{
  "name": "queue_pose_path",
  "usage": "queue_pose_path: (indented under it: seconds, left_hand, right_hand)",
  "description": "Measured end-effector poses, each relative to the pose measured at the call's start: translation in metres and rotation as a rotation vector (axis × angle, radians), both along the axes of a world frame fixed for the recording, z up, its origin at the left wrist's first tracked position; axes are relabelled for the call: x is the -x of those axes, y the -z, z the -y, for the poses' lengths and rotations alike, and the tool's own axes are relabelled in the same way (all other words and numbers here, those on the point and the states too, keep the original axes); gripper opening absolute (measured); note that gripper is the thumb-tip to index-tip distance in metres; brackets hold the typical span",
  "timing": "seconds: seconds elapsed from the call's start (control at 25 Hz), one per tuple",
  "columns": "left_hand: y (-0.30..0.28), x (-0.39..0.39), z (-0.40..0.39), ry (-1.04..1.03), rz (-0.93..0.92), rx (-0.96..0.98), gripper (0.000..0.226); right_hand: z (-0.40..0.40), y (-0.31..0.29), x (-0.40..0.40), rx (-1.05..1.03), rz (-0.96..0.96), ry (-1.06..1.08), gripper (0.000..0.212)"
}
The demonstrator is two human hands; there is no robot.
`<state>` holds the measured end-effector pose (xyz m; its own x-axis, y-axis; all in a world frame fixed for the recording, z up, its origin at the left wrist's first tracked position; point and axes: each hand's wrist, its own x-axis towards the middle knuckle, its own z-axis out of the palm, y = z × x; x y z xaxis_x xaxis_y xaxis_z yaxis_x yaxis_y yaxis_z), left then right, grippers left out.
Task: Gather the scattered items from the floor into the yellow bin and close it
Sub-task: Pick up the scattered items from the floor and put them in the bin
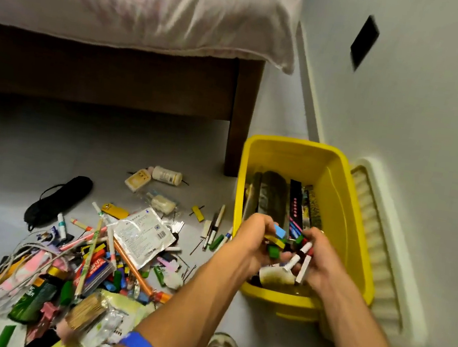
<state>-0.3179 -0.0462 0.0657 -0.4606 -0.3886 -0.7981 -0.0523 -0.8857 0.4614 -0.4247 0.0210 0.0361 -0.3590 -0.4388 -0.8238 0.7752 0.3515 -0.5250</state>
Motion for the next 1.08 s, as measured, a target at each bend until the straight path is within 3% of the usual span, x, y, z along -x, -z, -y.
queue_pose_path:
  seconds: [0.12, 0.32, 0.48, 0.6, 0.72, 0.88, 1.0, 1.08]
  left_hand:
    - [0.018, -0.013, 0.001, -0.035, -0.076, -0.049, 0.02]
    - [0.016, -0.041, 0.003, -0.17, -0.125, 0.066, 0.035]
    - [0.021, -0.077, 0.001, -0.301, -0.053, 0.212, 0.03]
    - [0.041, -0.121, -0.001, -0.324, 0.118, 0.298, 0.028]
    - [0.07, -0.156, 0.001, -0.312, 0.246, 0.334, 0.027]
    - [0.112, -0.179, 0.024, -0.157, 0.386, 0.409, 0.037]
    - [0.145, -0.175, 0.054, 0.071, 0.446, 0.55, 0.048]
    - [0.159, -0.165, 0.075, 0.303, 0.541, 0.773, 0.051]
  right_hand:
    - [0.005, 0.022, 0.001, -0.072, -0.039, 0.032, 0.016]
    - [0.013, 0.023, -0.026, 0.009, -0.104, 0.005, 0.041]
    - [0.01, -0.005, -0.065, 0.108, -0.425, 0.044, 0.038]
    - [0.007, -0.02, -0.113, 0.175, -0.721, -0.096, 0.036]
    - [0.011, -0.001, -0.159, 0.223, -0.813, -0.286, 0.046]
    - [0.037, 0.072, -0.187, 0.019, -0.915, -0.564, 0.047]
    - [0.072, 0.125, -0.18, -0.293, -0.97, -0.691, 0.071]
    - [0.092, 0.148, -0.174, -0.455, -1.001, -0.739, 0.083]
